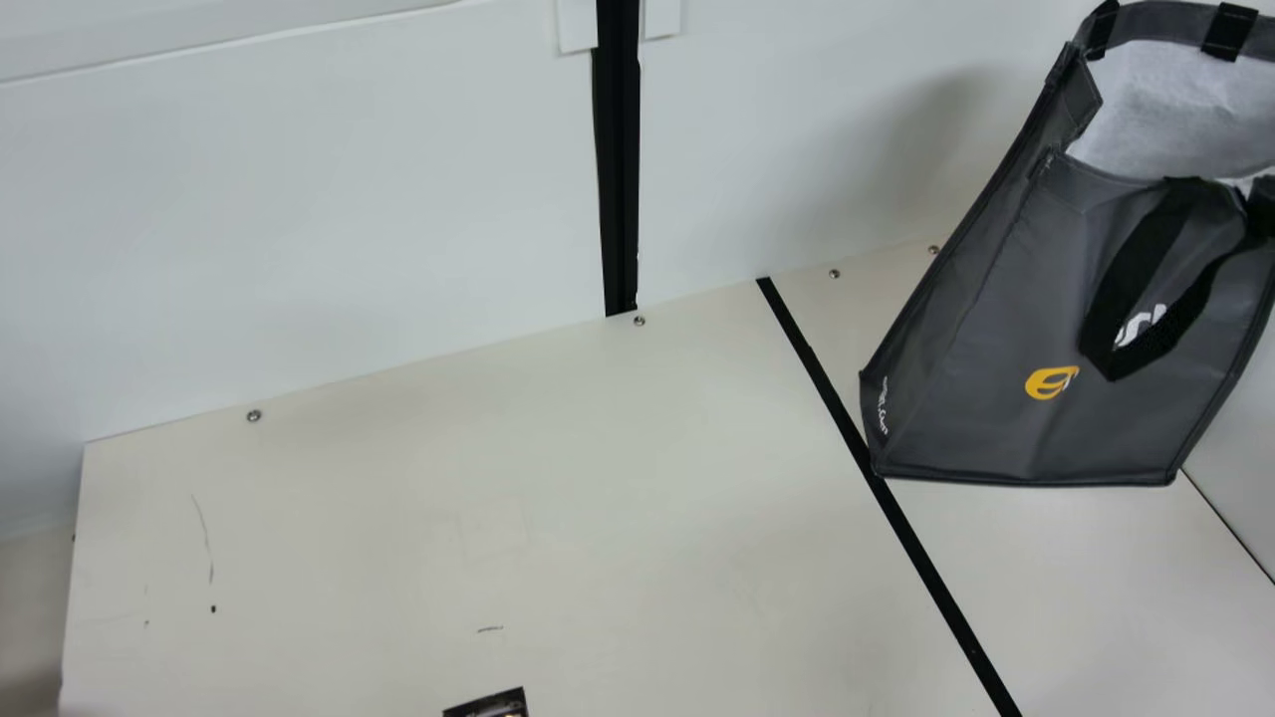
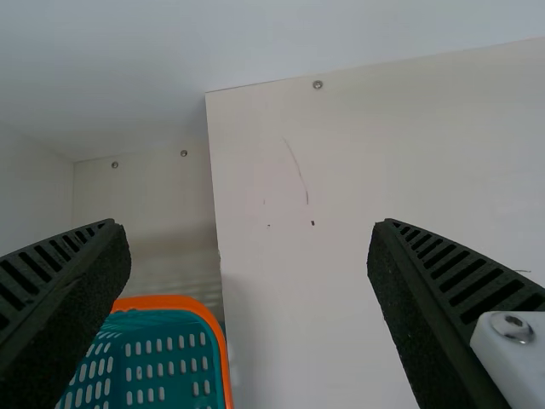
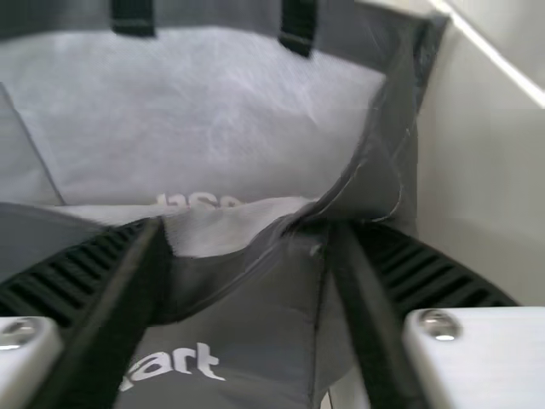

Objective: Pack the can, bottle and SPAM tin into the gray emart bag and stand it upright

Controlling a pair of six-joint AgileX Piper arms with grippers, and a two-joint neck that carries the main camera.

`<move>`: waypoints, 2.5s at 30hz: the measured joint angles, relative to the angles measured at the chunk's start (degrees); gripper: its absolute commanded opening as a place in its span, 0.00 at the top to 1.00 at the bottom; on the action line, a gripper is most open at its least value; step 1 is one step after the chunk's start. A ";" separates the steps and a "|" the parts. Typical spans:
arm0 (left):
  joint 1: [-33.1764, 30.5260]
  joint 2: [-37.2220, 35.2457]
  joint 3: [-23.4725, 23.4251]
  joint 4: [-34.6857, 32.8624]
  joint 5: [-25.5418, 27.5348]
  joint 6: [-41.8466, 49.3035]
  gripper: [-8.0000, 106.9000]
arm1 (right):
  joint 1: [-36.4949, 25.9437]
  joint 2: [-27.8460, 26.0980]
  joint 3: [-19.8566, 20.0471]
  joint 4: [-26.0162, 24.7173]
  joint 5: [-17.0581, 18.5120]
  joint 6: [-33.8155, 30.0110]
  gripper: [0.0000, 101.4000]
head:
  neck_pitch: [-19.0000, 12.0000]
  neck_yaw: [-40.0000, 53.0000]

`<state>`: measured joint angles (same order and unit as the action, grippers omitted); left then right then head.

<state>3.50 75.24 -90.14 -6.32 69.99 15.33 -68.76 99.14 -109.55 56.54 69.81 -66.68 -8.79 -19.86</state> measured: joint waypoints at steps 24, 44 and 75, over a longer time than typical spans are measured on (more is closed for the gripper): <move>0.00 0.00 0.00 0.00 0.00 0.00 0.15 | 8.78 -6.71 -10.84 0.88 0.27 4.64 0.06 | 0.00 0.00; 0.00 0.00 0.00 0.00 0.00 0.00 0.15 | 29.49 -13.90 -3.82 -8.01 -3.13 9.76 0.06 | 0.00 0.00; 0.00 0.00 0.00 0.00 0.00 0.00 0.15 | 61.26 -24.55 27.16 -17.87 -20.60 20.35 0.06 | 0.00 -0.09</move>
<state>3.50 75.24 -90.14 -6.32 69.99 15.33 -7.50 74.59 -82.39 38.67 49.21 -46.33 -8.79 -19.95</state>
